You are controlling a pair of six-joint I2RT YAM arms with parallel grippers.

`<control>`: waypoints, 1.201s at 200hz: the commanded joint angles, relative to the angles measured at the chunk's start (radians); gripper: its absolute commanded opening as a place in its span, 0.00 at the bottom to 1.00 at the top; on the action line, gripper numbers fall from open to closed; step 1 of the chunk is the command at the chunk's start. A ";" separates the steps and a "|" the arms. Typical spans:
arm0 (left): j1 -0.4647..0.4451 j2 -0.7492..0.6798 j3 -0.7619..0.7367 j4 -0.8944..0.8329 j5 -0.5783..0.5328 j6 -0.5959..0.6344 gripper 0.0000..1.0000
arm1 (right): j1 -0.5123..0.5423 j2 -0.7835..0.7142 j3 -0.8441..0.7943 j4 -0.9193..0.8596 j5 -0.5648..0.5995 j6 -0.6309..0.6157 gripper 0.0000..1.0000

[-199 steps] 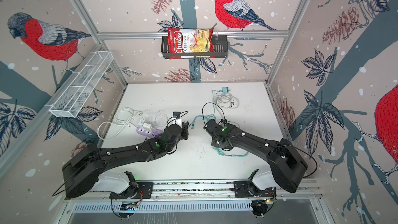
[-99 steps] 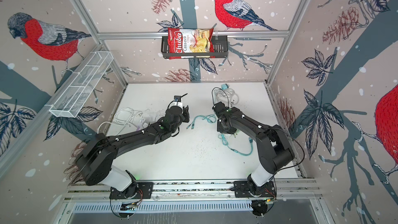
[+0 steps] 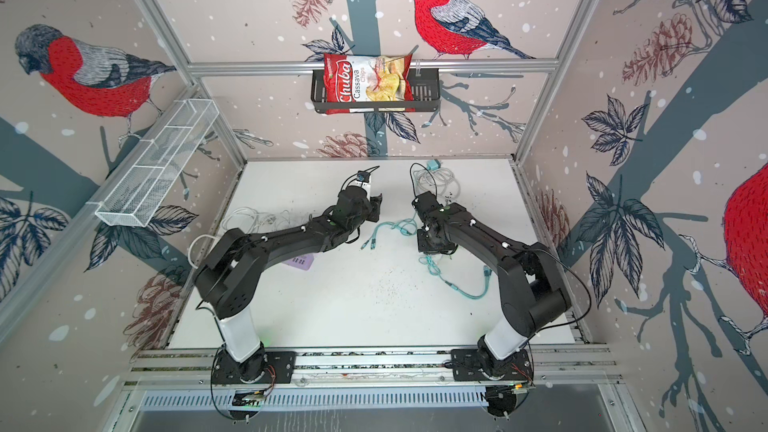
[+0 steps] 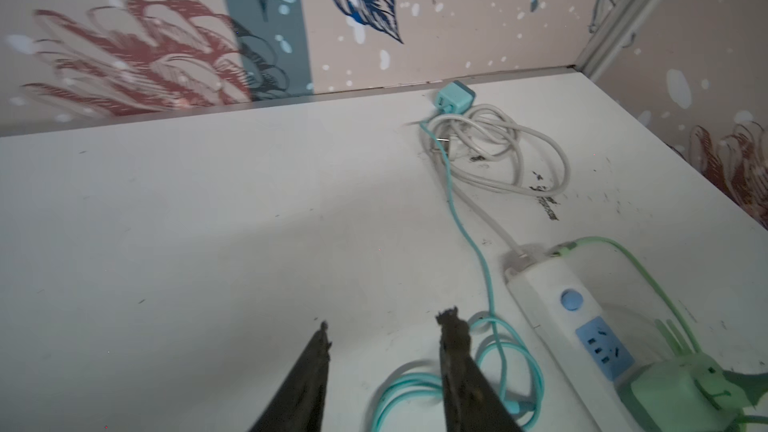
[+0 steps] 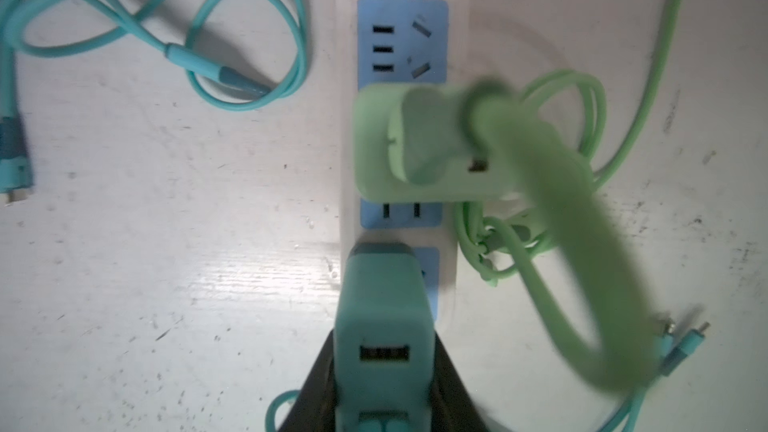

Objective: Insert the plug
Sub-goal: 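Raise the right gripper off the strip and move it toward the far teal charger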

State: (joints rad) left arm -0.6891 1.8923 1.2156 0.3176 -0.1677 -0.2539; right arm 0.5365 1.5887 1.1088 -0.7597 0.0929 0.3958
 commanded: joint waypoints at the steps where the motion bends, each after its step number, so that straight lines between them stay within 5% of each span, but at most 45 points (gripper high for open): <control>1: 0.002 0.097 0.095 0.008 0.128 0.066 0.44 | -0.008 -0.034 -0.015 0.027 -0.042 -0.006 0.34; 34: 0.002 0.195 0.201 0.019 0.160 0.067 0.45 | -0.036 -0.075 -0.042 0.043 -0.043 -0.007 0.51; 114: 0.008 0.174 0.171 0.004 0.106 0.041 0.50 | -0.142 -0.093 0.051 0.186 -0.026 -0.041 0.59; 182: 0.019 0.020 -0.028 0.017 0.071 0.009 0.51 | -0.231 0.324 0.478 0.385 0.118 0.020 0.58; 240: 0.017 -0.132 -0.174 -0.021 0.086 -0.034 0.51 | -0.304 0.759 0.924 0.444 0.000 0.035 0.59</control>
State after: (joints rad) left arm -0.6735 1.8046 1.0676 0.3061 -0.0826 -0.2577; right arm 0.2508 2.2482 1.9190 -0.3599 0.1368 0.3988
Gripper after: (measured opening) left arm 0.513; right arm 0.580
